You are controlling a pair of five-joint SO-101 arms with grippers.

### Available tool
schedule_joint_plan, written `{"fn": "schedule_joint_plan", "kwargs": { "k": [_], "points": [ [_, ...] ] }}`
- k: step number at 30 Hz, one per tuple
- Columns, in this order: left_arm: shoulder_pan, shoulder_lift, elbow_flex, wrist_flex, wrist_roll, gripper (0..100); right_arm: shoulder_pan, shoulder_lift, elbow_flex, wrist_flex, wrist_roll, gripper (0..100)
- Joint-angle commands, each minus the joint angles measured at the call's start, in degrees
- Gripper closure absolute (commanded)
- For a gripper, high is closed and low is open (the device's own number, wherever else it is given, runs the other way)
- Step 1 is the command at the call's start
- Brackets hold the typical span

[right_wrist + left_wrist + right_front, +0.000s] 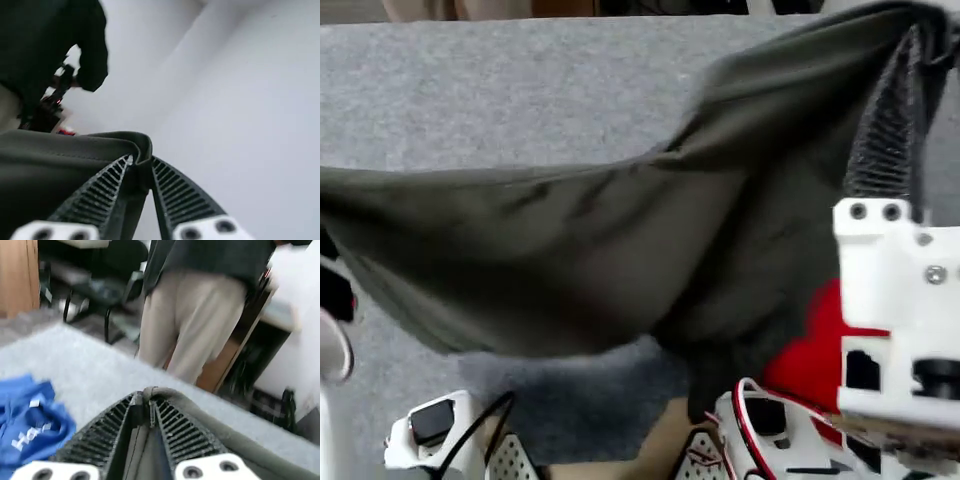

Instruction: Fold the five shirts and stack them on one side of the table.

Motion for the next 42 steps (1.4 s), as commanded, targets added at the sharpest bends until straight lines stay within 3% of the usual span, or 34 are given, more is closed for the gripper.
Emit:
{"fn": "schedule_joint_plan", "kwargs": {
  "k": [1,6,15,21,29,34,37,42],
  "points": [
    [-3.4,-0.2,3.8,0.3,0.3,98,-1.0,-0.3,0.1,2.7,0.5,99.4],
    [-9.1,-5.9,8.3,0.3,-3.3,98,-0.8,-0.7,-1.9,3.5,0.8,99.4],
    [-9.8,-24.8,15.7,-0.2,-8.4,98,-0.8,-0.4,-14.1,3.1,1.0,99.4],
    [-9.8,-30.3,20.2,-0.1,-10.6,98,-1.2,0.0,-16.6,-0.9,1.0,99.3],
    [-10.1,-31.9,21.8,-0.1,-10.3,98,-5.1,3.0,-2.6,-2.2,0.9,99.3],
    [-9.8,-32.1,32.4,-0.6,-9.8,98,-5.9,4.8,10.5,-2.7,1.1,99.3],
    [-9.8,-31.8,43.4,-7.0,-8.4,98,-6.3,7.3,18.8,-3.7,3.0,99.4],
    [-8.6,-31.3,67.6,-30.7,-8.3,98,-6.0,14.0,30.7,-13.7,3.0,99.4]
  ]
}}
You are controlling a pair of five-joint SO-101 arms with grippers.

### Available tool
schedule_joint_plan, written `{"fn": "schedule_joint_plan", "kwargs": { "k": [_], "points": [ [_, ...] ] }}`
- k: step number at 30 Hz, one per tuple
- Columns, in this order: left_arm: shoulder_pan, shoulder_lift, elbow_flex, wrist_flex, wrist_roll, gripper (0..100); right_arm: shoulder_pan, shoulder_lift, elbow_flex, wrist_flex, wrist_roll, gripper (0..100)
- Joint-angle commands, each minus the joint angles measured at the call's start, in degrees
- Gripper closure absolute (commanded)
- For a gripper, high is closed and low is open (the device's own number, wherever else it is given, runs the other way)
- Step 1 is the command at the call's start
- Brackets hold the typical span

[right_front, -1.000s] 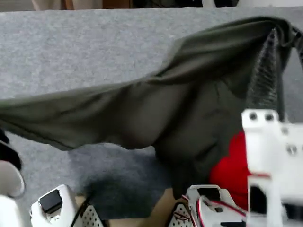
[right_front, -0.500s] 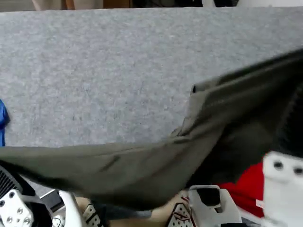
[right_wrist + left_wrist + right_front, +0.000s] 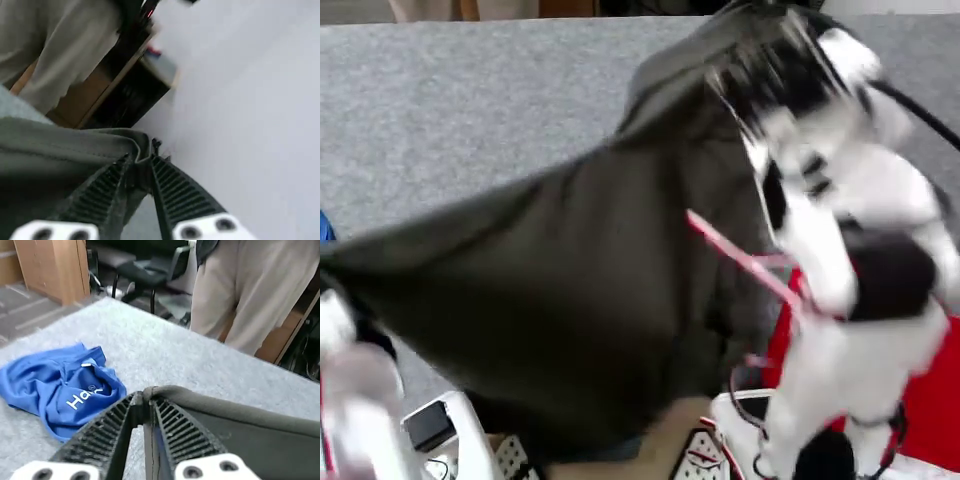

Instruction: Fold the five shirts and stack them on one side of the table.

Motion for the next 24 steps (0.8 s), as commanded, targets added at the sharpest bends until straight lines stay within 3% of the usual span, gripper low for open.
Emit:
{"fn": "schedule_joint_plan", "kwargs": {
  "k": [1,6,11,17,20,24],
  "points": [
    [2.3,1.4,17.9,-20.5,0.4,98,-0.4,4.5,6.6,-8.5,0.4,99.4],
    [7.8,8.0,29.8,-44.9,0.4,98,-0.3,14.5,9.5,-22.1,-0.7,99.4],
    [12.0,24.6,24.7,-55.9,0.7,98,-0.6,24.0,9.3,-33.6,-2.3,99.4],
    [11.8,48.4,2.8,-55.1,0.4,98,-0.1,34.2,-1.5,-35.3,-6.9,99.4],
    [11.7,56.7,-11.3,-46.5,0.4,98,1.3,39.3,-10.6,-31.8,-7.7,99.4],
    [11.7,64.0,-27.9,-33.7,0.4,98,1.7,43.4,-26.0,-17.8,-9.1,99.4]
  ]
}}
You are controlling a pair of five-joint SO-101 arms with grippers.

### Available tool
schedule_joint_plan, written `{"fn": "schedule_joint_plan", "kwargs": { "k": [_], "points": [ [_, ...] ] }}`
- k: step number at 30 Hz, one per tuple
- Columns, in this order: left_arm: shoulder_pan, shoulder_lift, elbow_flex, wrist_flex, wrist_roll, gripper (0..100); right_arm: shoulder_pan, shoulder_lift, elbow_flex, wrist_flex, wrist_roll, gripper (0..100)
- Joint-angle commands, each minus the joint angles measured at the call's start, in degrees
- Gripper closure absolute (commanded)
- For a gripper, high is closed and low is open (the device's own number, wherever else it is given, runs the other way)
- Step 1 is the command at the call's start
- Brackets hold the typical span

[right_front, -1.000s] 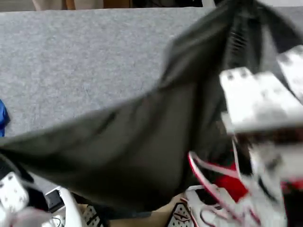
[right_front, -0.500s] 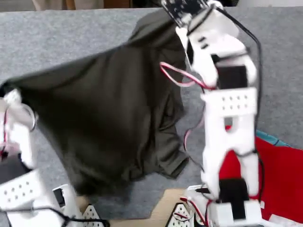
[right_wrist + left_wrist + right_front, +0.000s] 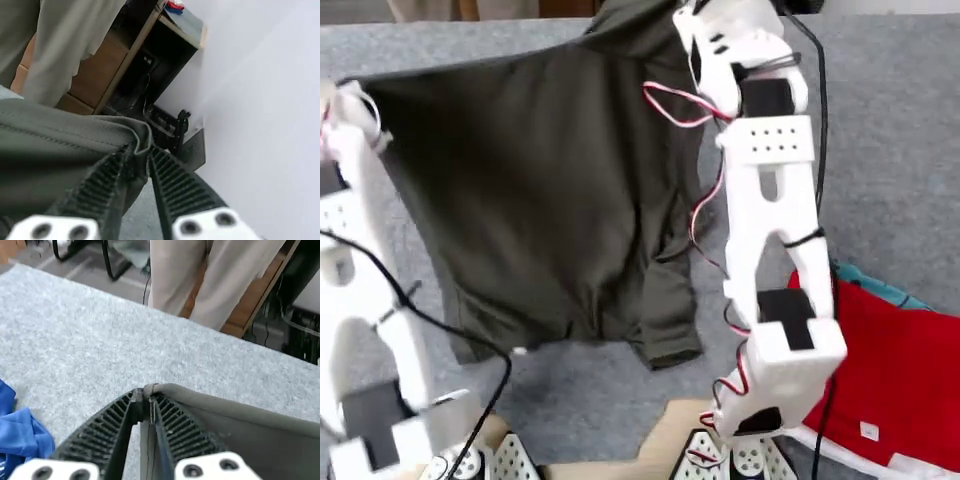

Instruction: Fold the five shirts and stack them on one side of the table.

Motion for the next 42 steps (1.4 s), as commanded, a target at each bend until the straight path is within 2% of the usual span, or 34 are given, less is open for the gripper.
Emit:
{"fn": "schedule_joint_plan", "kwargs": {
  "k": [1,9,12,20,26,31,38,42],
  "points": [
    [0.1,3.9,-19.0,10.1,0.4,98,1.8,1.2,-17.6,11.0,-1.7,99.4],
    [0.1,4.4,-48.4,29.6,0.3,98,1.7,1.3,-52.5,31.5,-2.5,99.4],
    [0.1,4.4,-57.9,36.3,0.3,98,1.5,1.2,-63.9,35.9,-2.5,99.4],
    [0.2,4.4,-82.7,51.7,0.3,98,1.3,-15.1,-62.2,37.0,-6.0,99.3],
    [-0.1,4.4,-96.9,56.5,-0.2,98,1.6,-18.7,-60.1,37.8,-7.7,99.4],
    [-4.9,-1.5,-96.3,56.4,-2.2,98,1.3,-24.4,-58.9,36.1,-9.3,99.3],
    [-5.4,-4.0,-88.4,56.7,-2.5,98,1.4,-24.7,-47.3,34.5,-9.3,99.4],
    [-5.5,-4.1,-86.2,57.7,-2.5,98,1.5,-25.2,-45.4,34.5,-10.5,99.4]
  ]
}}
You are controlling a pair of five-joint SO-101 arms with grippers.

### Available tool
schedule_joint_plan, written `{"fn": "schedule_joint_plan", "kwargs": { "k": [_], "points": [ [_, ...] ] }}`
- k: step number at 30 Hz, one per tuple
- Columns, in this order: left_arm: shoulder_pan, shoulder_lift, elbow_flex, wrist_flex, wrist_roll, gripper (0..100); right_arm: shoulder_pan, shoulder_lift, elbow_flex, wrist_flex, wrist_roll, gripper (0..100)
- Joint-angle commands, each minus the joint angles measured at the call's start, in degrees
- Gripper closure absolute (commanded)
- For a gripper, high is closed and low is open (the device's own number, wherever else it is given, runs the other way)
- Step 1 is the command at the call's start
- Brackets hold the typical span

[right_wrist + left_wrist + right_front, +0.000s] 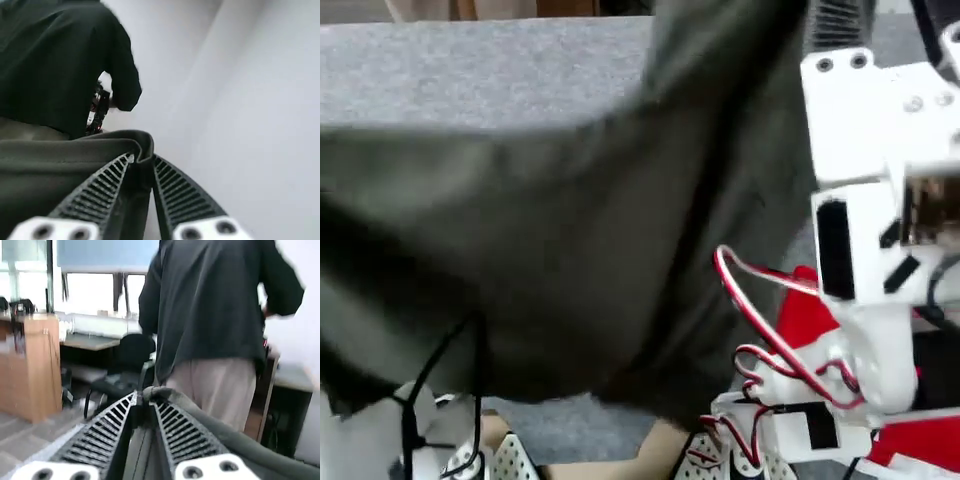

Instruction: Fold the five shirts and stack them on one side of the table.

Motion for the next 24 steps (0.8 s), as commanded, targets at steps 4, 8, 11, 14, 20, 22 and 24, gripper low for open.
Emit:
{"fn": "schedule_joint_plan", "kwargs": {
  "k": [4,8,11,14,20,22,24],
  "points": [
    [-0.5,-1.4,1.3,0.5,-0.4,98,0.7,-4.1,-1.7,-1.9,-1.7,99.3],
    [-0.4,-6.5,2.6,0.6,-0.4,98,0.7,-7.1,-1.8,-2.0,-1.5,99.3],
    [-0.4,-10.7,8.1,0.6,-0.4,98,0.7,-8.0,-1.5,-3.6,-1.5,99.3],
    [-0.4,-14.8,18.1,0.6,-0.4,98,0.7,-8.0,-1.5,-5.6,1.1,99.2],
    [-0.4,-23.1,34.4,0.4,-1.0,98,-2.1,-8.3,4.0,-9.8,5.0,99.2],
    [-0.4,-25.4,37.5,0.4,-2.1,98,-4.4,-8.3,4.3,-10.5,7.0,99.2],
    [-0.4,-27.4,39.7,0.4,-2.5,98,-7.8,-8.3,4.2,-11.2,8.4,99.2]
  ]
}}
